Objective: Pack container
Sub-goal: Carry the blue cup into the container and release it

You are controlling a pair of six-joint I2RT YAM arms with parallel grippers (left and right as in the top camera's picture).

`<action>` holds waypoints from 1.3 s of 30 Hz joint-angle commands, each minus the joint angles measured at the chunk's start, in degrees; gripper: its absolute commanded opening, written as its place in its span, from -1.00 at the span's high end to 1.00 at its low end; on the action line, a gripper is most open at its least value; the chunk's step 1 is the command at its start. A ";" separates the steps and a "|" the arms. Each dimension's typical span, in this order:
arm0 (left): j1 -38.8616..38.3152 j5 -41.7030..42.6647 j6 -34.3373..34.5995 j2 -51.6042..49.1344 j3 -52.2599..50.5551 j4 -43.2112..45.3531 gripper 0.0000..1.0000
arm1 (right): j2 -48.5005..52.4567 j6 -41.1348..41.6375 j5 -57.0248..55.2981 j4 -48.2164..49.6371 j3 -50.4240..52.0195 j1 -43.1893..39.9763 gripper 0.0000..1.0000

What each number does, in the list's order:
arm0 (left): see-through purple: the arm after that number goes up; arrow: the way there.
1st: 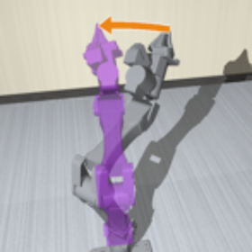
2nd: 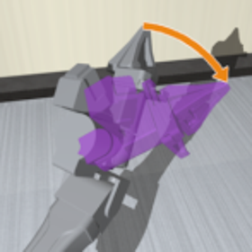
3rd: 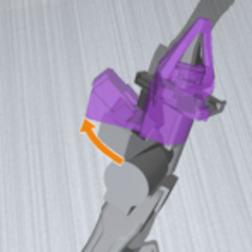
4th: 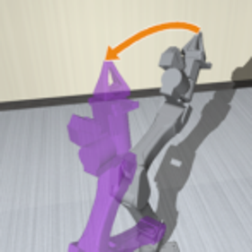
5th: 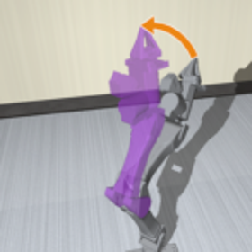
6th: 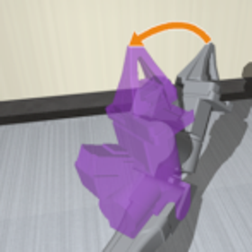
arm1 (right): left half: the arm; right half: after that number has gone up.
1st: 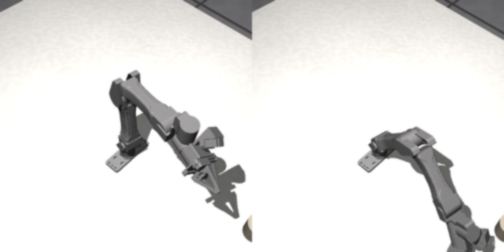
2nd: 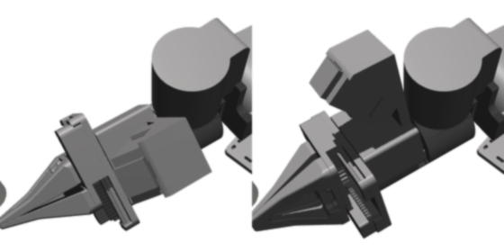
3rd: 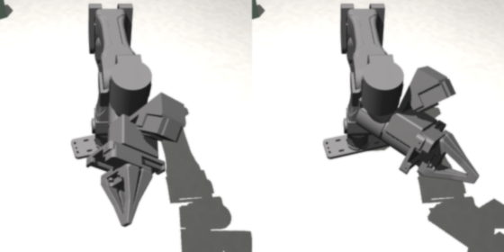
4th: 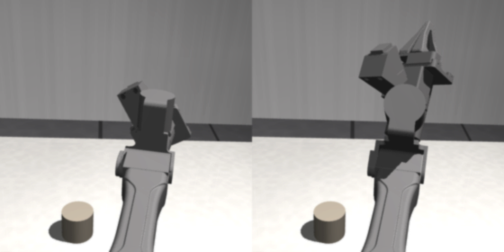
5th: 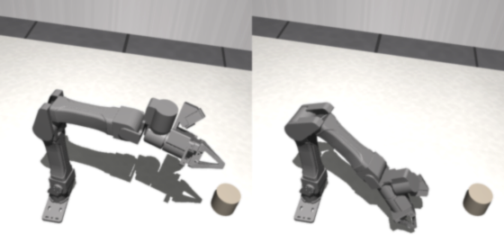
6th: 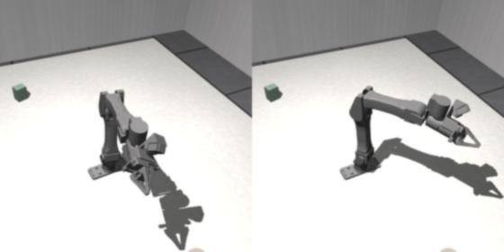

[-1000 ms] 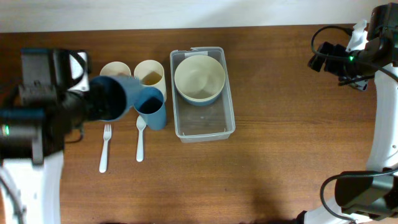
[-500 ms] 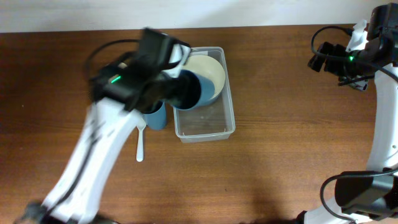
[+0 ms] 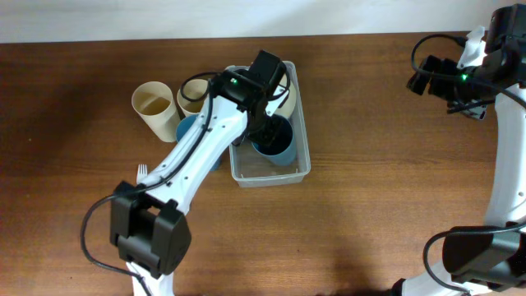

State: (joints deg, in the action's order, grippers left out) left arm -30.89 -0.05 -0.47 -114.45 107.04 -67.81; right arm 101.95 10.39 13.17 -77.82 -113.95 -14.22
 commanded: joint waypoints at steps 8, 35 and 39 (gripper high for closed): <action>-0.63 0.26 -1.14 -0.35 0.33 0.74 0.97 | -0.39 -0.07 0.11 0.00 -0.50 -0.09 -0.98; -2.23 -7.61 -1.29 -0.28 37.75 -24.44 -0.17 | -0.39 -0.07 0.11 0.00 -0.50 -0.09 -0.98; -0.39 -12.20 1.38 0.63 40.57 -28.89 -0.29 | -0.39 -0.04 0.11 0.00 -0.48 -0.09 -0.98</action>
State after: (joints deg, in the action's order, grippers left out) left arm -33.01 -6.90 -1.26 -114.89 146.04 -95.94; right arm 101.95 10.41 13.17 -77.82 -113.95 -14.22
